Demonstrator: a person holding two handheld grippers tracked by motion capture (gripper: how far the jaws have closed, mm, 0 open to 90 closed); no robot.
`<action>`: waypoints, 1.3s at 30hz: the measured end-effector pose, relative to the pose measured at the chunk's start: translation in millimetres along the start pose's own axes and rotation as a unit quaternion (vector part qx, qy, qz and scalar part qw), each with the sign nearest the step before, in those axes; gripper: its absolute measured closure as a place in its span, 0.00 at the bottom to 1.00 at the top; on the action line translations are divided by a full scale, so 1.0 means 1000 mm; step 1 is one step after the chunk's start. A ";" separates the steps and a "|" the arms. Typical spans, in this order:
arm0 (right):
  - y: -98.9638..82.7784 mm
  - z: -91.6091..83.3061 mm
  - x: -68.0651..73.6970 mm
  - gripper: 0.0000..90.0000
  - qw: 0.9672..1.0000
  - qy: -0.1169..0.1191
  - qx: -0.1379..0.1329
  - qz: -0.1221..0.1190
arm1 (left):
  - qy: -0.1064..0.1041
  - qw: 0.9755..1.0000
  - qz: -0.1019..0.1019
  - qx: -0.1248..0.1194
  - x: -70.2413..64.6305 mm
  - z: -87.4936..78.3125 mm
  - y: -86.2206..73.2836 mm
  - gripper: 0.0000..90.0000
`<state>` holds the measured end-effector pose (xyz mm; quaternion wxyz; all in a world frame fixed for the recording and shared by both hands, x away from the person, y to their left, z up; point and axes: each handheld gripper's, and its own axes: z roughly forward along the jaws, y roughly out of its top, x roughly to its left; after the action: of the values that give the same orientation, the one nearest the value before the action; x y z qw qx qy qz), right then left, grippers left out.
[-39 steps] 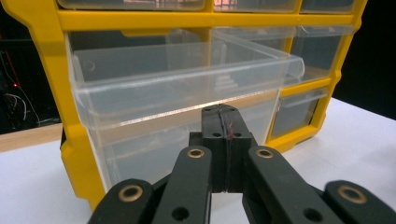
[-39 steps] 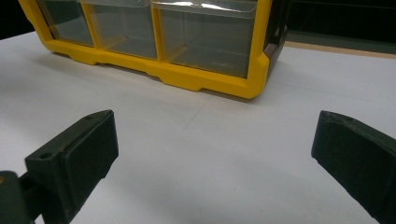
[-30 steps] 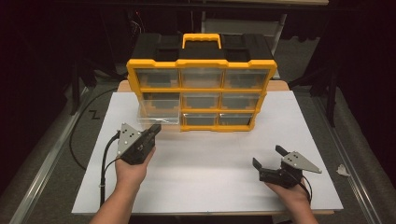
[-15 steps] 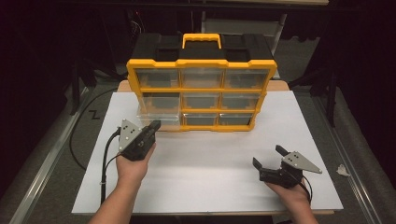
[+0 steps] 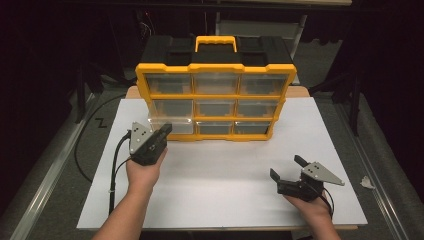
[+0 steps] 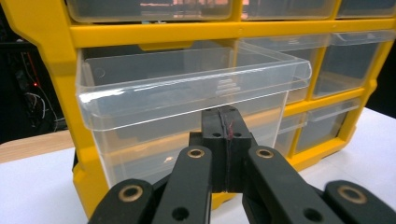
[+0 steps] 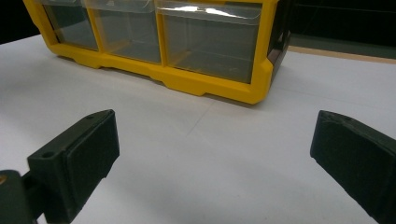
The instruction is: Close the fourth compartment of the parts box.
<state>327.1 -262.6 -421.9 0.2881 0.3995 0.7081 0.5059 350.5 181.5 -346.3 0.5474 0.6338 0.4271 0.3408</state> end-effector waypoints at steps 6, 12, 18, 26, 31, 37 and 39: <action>0.001 -0.001 0.000 0.03 1.000 0.001 -0.003 -0.001 | 0.007 1.000 0.001 0.002 0.003 0.004 0.002 1.00; 0.001 0.000 0.001 0.03 1.000 0.003 -0.003 0.000 | 0.011 1.000 0.000 0.001 0.006 0.011 0.009 1.00; 0.001 0.000 0.001 0.03 1.000 0.002 -0.002 0.000 | 0.016 1.000 -0.007 0.006 0.011 0.021 0.011 1.00; 0.001 0.001 0.000 0.03 1.000 0.003 -0.002 0.000 | 0.027 1.000 -0.006 0.013 0.015 0.032 0.016 1.00; 0.001 0.000 0.001 0.03 1.000 0.002 -0.005 0.001 | 0.029 0.999 -0.005 0.016 0.015 0.039 0.018 1.00; 0.001 0.000 0.000 0.03 1.000 0.003 -0.005 0.002 | 0.032 0.999 -0.010 0.015 0.016 0.045 0.019 1.00; 0.001 0.000 0.000 0.03 1.000 0.003 -0.005 0.003 | 0.033 0.999 -0.011 0.015 0.017 0.047 0.019 1.00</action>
<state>327.4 -262.1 -421.0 0.2865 0.3982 0.7055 0.5115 402.4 177.3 -335.7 0.5271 0.6255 0.4571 0.3492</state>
